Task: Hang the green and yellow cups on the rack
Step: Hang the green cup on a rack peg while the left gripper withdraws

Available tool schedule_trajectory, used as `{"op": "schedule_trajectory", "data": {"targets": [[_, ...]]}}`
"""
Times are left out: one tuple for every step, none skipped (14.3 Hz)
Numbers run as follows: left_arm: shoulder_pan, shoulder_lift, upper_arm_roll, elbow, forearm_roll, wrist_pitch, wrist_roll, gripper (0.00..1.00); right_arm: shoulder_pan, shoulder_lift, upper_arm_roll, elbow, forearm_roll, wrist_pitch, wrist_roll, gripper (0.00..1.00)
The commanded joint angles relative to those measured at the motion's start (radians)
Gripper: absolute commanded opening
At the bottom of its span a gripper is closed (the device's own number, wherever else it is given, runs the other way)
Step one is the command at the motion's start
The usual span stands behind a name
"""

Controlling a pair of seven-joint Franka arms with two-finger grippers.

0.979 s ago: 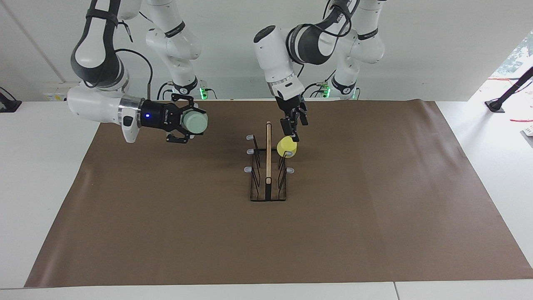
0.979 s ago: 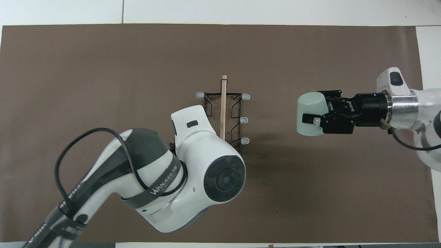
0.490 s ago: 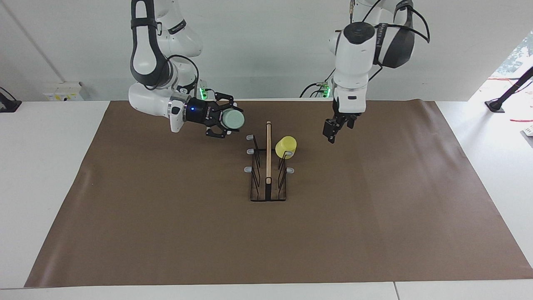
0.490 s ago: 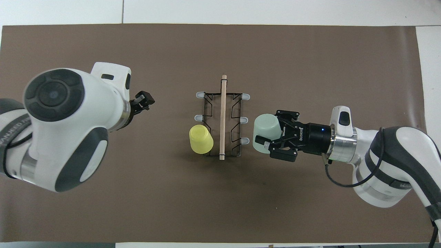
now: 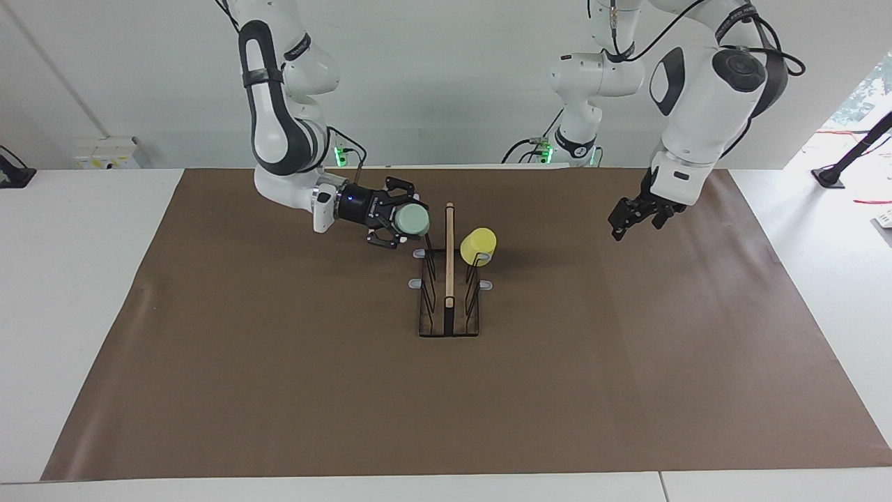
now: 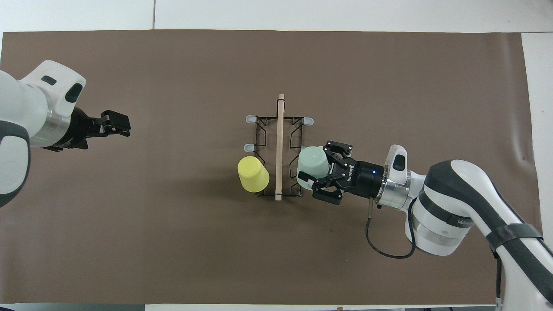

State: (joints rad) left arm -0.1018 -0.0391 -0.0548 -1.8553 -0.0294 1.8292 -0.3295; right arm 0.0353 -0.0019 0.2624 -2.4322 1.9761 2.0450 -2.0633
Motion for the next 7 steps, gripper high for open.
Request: {"op": "schedule_trajectory", "data": {"targets": [[0.049,-0.004,-0.005,0.064,-0.014,-0.097,0.133,1.00,0.017,0.034,-0.002,0.009,0.027,0.030,-0.069,0.00],[0.072,-0.005,-0.005,0.073,-0.012,-0.108,0.162,1.00,0.018,0.037,0.000,0.009,0.030,0.032,-0.074,0.00],[0.092,-0.005,-0.005,0.097,-0.011,-0.143,0.193,1.00,0.023,0.037,-0.002,0.009,0.030,0.034,-0.078,0.00],[0.105,-0.005,-0.005,0.123,-0.009,-0.180,0.228,1.00,0.026,0.040,-0.002,0.007,0.030,0.040,-0.096,0.00],[0.123,-0.002,-0.005,0.157,-0.006,-0.223,0.268,1.00,0.026,0.054,0.000,0.004,0.030,0.044,-0.125,0.00],[0.137,-0.001,-0.005,0.183,-0.006,-0.247,0.279,1.00,0.026,0.065,0.000,0.001,0.033,0.044,-0.145,0.00],[0.142,-0.001,-0.005,0.192,-0.004,-0.267,0.282,1.00,0.031,0.069,0.000,-0.004,0.036,0.046,-0.168,0.00]]}}
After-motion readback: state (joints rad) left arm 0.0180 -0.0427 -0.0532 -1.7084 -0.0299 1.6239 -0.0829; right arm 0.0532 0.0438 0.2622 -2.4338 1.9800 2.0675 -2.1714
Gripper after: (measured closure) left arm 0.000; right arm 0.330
